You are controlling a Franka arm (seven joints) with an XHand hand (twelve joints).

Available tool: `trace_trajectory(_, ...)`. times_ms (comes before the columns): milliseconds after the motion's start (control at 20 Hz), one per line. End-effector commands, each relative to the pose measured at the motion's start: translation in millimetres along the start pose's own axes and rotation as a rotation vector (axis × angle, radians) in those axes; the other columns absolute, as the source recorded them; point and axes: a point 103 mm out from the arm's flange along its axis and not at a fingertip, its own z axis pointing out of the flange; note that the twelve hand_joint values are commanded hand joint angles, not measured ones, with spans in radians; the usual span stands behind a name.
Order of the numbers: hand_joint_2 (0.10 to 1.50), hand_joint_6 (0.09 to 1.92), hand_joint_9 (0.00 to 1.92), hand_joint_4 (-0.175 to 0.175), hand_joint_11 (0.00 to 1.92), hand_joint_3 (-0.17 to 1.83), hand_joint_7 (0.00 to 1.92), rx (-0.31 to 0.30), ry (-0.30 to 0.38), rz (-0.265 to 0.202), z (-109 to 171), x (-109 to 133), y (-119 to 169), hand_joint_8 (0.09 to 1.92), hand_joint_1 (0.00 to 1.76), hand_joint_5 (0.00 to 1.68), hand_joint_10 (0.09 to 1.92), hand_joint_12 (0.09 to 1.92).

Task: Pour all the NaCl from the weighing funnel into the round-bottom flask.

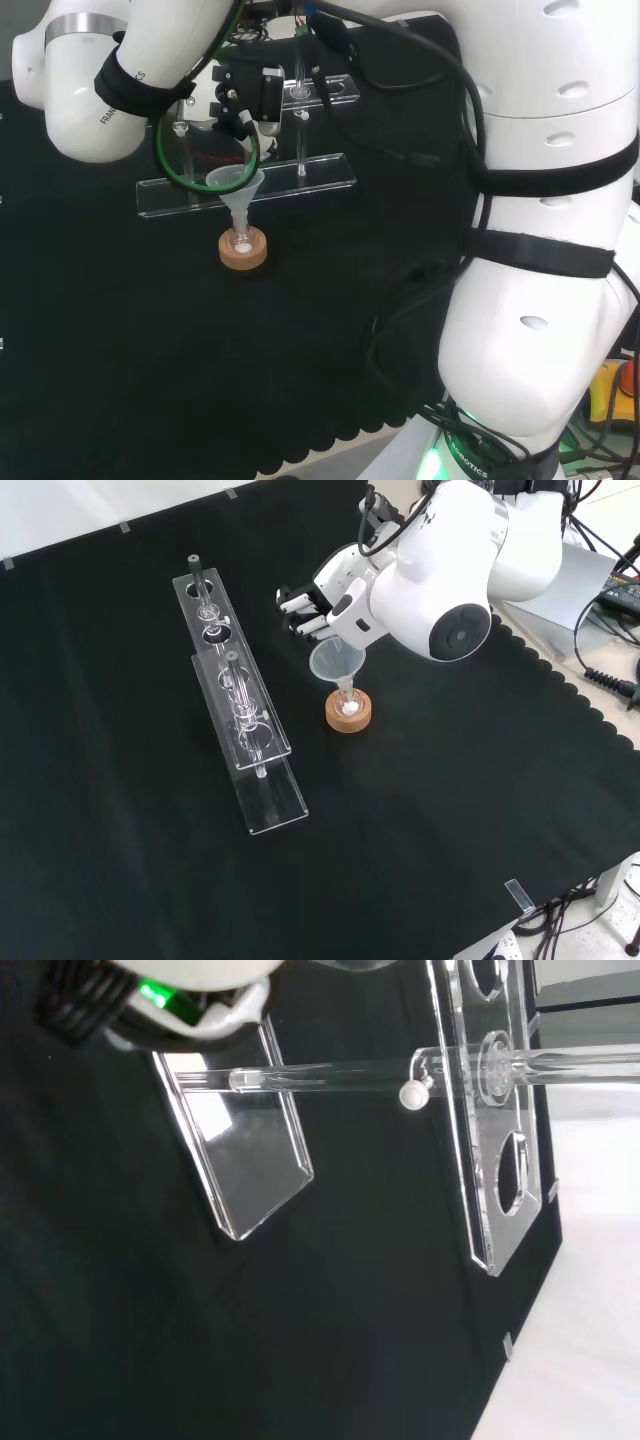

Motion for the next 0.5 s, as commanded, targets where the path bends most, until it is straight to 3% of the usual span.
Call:
trace_trajectory(50, 0.66, 0.85, 1.01, 0.175, 0.69, 0.72, 0.62, 0.007, -0.026, 0.009, 0.6, 0.6, 0.5, 0.65, 1.1, 1.19, 0.39, 1.12)
trace_trajectory(500, 0.66, 0.85, 1.0, 0.175, 0.69, 0.72, 0.62, 0.004, -0.075, 0.031, -4.0, 1.9, -1.8, 0.65, 1.1, 1.19, 0.39, 1.12)
